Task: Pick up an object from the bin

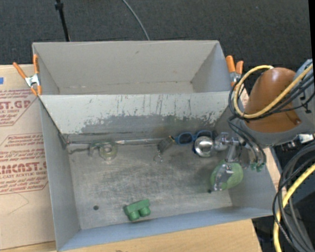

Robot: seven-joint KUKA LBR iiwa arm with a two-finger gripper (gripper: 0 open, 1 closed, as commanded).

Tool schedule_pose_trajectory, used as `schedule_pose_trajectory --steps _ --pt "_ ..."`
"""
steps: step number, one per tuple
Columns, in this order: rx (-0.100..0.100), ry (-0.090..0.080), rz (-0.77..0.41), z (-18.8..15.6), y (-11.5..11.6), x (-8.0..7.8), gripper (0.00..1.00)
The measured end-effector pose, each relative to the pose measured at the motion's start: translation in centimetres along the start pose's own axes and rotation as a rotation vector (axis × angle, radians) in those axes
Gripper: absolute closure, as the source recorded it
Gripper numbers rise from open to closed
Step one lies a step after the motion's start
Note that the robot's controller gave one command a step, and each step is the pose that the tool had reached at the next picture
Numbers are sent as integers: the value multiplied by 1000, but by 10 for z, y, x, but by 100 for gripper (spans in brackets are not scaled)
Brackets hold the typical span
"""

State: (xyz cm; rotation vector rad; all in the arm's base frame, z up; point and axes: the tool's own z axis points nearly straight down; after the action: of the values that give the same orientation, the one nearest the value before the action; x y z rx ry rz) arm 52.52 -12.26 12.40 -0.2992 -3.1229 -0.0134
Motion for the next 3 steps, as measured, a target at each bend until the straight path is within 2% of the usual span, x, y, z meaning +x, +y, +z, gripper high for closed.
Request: schedule_pose_trajectory --steps 1,2,3 --pt "9 -9 -160 -33 -8 -24 0" --pt "7 -5 -358 15 35 -60 0" --pt "7 -7 -346 54 -14 -72 0"
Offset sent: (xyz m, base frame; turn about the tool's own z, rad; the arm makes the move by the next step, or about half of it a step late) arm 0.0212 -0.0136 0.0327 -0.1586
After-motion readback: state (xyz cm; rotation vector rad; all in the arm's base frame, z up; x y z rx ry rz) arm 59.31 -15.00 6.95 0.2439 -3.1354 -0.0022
